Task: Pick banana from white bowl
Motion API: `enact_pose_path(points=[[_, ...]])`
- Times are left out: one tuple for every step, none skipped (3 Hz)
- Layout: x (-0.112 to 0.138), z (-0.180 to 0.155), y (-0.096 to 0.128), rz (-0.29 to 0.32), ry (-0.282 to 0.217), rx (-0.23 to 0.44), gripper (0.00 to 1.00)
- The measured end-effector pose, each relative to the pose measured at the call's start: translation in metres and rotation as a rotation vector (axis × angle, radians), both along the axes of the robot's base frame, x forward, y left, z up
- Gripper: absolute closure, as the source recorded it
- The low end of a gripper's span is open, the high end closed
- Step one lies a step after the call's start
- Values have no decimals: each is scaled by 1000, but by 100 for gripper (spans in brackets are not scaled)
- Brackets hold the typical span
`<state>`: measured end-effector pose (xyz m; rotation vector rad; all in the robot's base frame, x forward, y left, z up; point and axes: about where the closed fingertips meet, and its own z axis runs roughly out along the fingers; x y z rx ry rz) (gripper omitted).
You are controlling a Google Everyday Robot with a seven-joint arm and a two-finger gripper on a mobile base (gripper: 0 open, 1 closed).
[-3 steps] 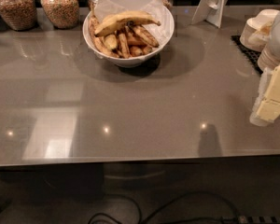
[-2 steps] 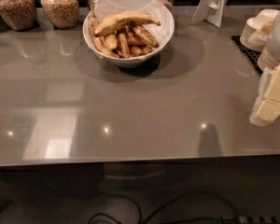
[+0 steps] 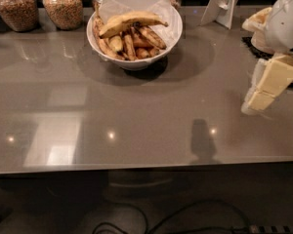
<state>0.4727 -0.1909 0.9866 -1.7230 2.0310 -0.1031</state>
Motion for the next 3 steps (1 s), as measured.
enact_pose_path(points=[[50, 9, 38, 109, -109, 86, 0], [105, 18, 80, 225, -194, 159, 0], [108, 18, 80, 224, -197, 159, 0]])
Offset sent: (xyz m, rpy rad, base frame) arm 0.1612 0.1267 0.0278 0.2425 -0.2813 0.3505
